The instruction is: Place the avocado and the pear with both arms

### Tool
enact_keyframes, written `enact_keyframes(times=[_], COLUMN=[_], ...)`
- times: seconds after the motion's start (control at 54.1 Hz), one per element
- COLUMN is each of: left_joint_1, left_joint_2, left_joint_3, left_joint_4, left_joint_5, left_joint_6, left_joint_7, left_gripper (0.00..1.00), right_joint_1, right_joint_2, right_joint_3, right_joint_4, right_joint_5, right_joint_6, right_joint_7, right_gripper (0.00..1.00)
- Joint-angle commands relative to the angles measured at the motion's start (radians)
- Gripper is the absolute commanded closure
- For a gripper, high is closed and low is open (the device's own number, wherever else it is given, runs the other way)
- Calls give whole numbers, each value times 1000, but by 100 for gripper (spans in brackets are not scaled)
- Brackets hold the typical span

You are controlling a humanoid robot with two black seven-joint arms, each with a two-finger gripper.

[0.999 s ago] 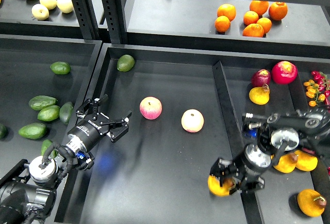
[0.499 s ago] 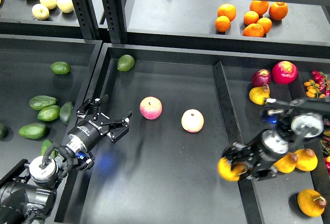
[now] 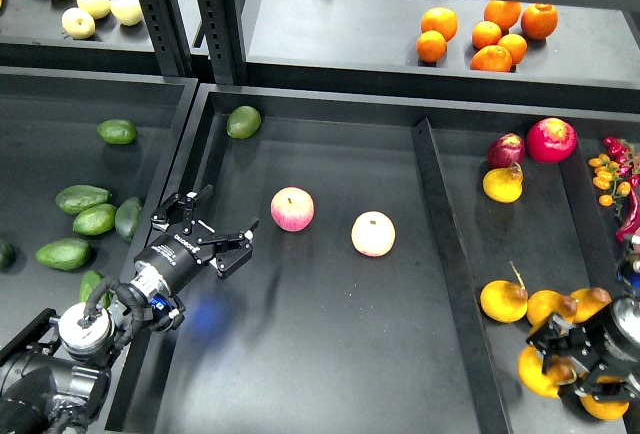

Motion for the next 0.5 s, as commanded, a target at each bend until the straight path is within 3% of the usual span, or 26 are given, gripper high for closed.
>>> enact_keyframes(times=[0.0, 0.481], left_joint_1=[0, 0], left_joint_2=[0, 0], left_joint_3=[1, 1], left_joint_4=[0, 0], left_joint_5=[0, 0], left_joint_6=[0, 0], left_joint_7=[0, 0], left_gripper=[1, 1], right_joint_1=[-37, -82], right_joint_2=[3, 72], right_joint_3=[7, 16], right_joint_4=[-18, -112], right_joint_5=[-14, -26], right_joint_6=[0, 0], right_joint_7=[0, 0], right_gripper=[76, 74])
